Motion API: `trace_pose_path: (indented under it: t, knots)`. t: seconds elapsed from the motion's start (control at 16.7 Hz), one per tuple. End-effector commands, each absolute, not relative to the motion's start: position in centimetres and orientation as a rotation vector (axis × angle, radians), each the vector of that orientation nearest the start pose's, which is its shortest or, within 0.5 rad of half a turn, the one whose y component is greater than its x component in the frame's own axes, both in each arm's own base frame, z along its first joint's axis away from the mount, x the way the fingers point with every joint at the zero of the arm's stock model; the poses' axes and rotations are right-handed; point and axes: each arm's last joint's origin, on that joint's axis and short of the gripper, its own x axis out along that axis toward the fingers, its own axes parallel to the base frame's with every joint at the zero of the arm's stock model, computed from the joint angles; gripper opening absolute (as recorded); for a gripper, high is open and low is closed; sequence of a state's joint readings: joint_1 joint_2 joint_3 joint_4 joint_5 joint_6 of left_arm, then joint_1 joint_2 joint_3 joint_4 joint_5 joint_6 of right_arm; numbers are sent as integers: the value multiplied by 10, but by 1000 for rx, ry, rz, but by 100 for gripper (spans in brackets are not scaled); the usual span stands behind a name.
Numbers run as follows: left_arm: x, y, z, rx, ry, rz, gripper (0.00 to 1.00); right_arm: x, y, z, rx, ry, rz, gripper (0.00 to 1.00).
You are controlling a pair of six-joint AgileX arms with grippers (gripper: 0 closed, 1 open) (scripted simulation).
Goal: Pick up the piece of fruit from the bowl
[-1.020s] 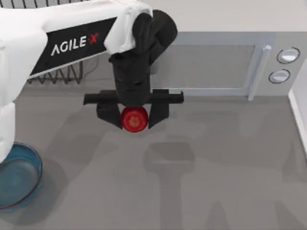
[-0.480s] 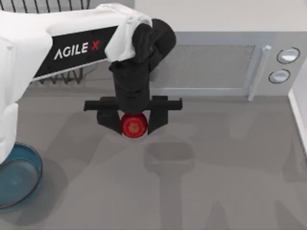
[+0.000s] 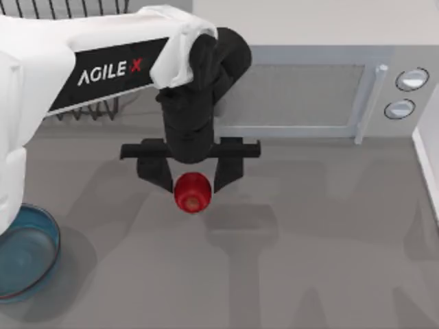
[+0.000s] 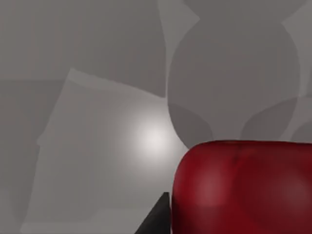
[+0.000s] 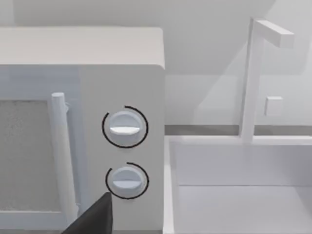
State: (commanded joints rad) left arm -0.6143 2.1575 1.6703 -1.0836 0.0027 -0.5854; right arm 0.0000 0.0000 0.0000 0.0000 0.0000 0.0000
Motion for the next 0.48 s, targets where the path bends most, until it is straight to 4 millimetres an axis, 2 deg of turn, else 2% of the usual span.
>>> trace_pose_path:
  t: [0.12,0.48]
  knots:
    - [343,-237,159,16,1571,-16,98,106,-1,160,0,0,0,100]
    - [343,-237,159,16,1571,-16,100,106,-1,160,0,0,0,100]
